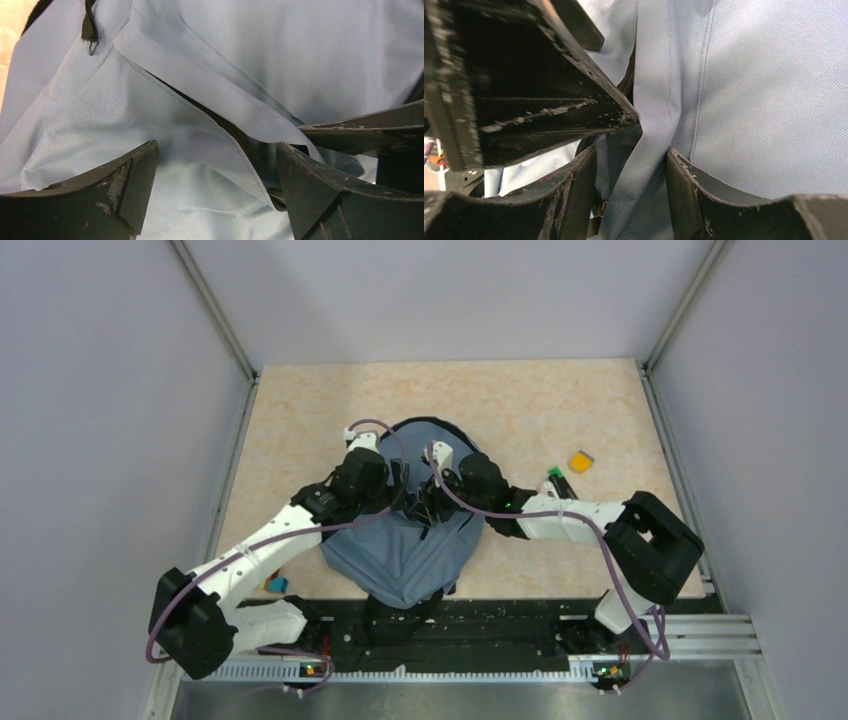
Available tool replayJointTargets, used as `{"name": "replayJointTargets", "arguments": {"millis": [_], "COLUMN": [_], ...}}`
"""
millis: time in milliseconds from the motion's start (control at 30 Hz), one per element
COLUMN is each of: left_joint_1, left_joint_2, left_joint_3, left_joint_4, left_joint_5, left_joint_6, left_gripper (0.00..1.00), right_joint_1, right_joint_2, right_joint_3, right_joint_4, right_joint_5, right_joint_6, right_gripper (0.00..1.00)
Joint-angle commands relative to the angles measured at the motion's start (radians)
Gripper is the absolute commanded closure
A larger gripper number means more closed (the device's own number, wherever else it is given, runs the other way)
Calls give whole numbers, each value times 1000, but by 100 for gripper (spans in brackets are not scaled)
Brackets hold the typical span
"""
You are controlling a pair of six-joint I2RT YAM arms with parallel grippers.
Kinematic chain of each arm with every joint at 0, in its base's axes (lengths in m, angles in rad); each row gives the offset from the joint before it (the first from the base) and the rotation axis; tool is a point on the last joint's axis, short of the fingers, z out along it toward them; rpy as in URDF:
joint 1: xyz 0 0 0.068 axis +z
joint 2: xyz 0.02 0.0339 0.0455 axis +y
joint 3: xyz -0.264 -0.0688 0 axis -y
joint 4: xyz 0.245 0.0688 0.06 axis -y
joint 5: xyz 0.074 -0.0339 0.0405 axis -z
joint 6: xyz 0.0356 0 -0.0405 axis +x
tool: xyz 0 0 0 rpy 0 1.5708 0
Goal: Pack the student bag
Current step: Unzip the student bag at the center of the board.
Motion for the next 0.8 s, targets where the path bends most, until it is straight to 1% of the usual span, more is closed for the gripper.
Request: {"name": "replayJointTargets", "arguments": {"millis": [0, 100, 267, 467, 767], "left_joint_1": [-17, -51, -55, -55, -55], "left_joint_2": [54, 38, -5, -12, -88], "left_joint_3": [68, 71, 36, 8, -35], "left_joint_4": [-79, -101, -93, -136, -156], "left_joint_5": [-56, -113, -97, -106, -121], "left_joint_6": [-44, -61, -78, -107, -121], "left_gripper": [8, 8, 8, 9, 9], "right_joint_1": [44, 43, 44, 44, 44], "right_joint_2": [16, 17, 23, 21, 24], "right_joint_3": [-9, -8, -3, -6, -6], "right_joint_4": [11, 3, -1, -1, 4], "right_joint_5": [-36, -22, 11, 19, 27], "right_joint_6": [22, 23, 27, 31, 43], "right_gripper": [49, 48, 48, 48, 48]}}
